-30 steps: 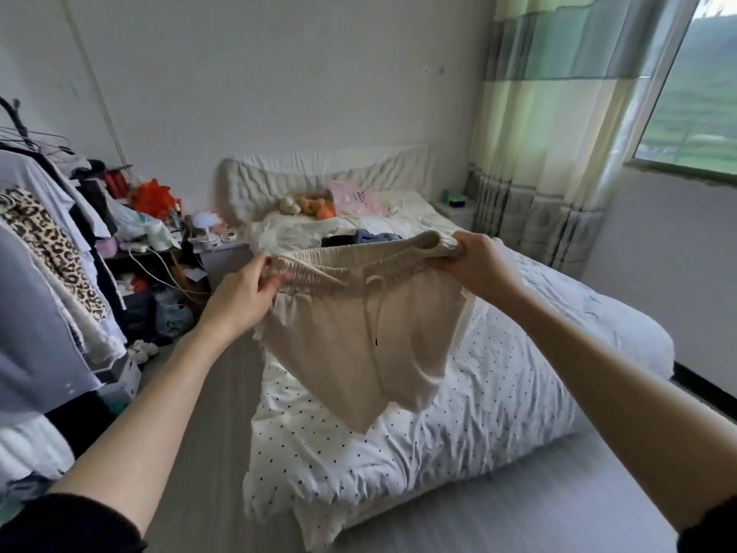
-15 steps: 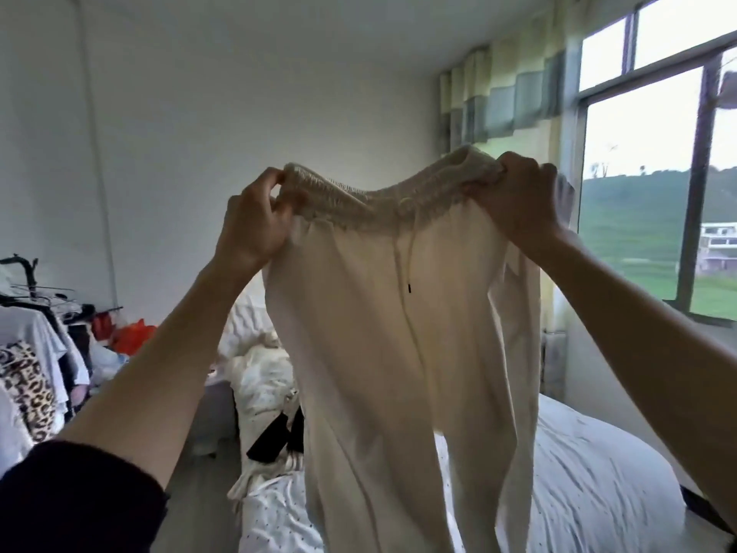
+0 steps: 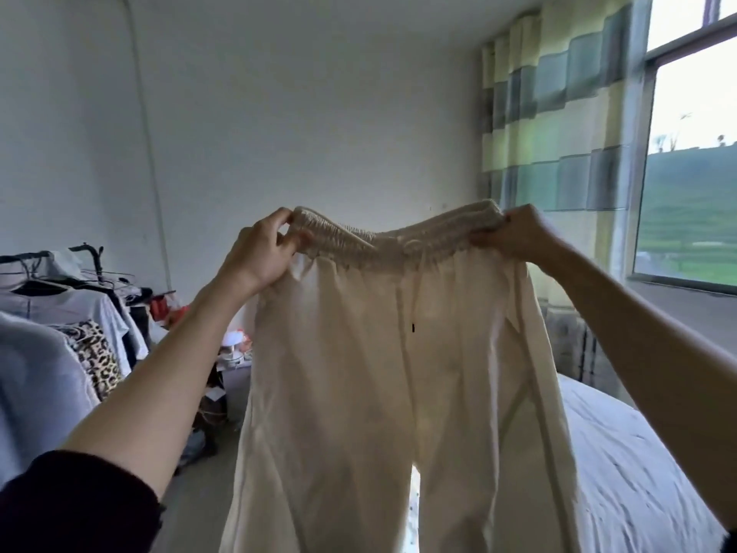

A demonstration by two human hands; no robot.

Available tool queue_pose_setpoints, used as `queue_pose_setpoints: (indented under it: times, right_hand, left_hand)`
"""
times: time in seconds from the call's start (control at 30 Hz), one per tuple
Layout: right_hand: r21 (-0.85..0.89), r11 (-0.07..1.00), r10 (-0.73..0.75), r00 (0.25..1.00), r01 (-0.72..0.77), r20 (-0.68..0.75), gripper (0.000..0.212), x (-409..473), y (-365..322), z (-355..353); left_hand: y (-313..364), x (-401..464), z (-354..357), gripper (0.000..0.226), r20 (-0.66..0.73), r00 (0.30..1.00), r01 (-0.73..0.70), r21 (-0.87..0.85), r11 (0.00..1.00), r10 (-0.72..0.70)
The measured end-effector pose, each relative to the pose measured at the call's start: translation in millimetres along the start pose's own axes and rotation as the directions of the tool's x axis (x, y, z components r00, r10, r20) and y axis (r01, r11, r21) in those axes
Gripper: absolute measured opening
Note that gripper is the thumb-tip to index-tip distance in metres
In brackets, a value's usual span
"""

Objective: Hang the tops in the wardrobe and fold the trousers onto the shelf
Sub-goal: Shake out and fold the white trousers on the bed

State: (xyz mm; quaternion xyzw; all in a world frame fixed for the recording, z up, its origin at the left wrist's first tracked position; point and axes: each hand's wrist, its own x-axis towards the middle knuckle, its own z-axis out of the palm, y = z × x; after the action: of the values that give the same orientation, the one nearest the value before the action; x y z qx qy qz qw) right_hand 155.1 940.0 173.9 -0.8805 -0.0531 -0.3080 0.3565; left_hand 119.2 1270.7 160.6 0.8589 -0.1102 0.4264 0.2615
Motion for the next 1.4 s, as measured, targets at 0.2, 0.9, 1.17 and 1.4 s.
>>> queue_pose_setpoints:
  times: [0.2, 0.9, 1.17, 1.4]
  right_hand:
    - [-0.023, 1.0, -0.021, 0.999, 0.019, -0.048, 0.035, 13.7, 26.0, 41.0]
    - [-0.153, 0.987, -0.037, 0.996, 0.049, 0.082, 0.023, 208.9, 156.0, 262.2]
    - [-0.156, 0.984, 0.127, 0.958, -0.089, 0.256, 0.027, 301.9, 237.8, 397.9]
    - [-0.13, 0.972, 0.234, 0.882, -0.197, 0.41, 0.034, 343.0, 312.2, 521.3]
  left_hand:
    - [-15.5, -2.5, 27.8, 0.032, 0.039, 0.999, 0.025, 0.054, 0.998, -0.028]
    - [-204.4, 107.6, 290.7, 0.024, 0.161, 0.932, 0.308, 0.114, 0.944, -0.324]
    - [-305.7, 154.3, 420.6, 0.025, 0.247, 0.881, 0.337, 0.268, 0.902, -0.403]
    - [-374.2, 143.7, 526.2, 0.022, 0.125, 0.83, 0.473, 0.36, 0.804, -0.544]
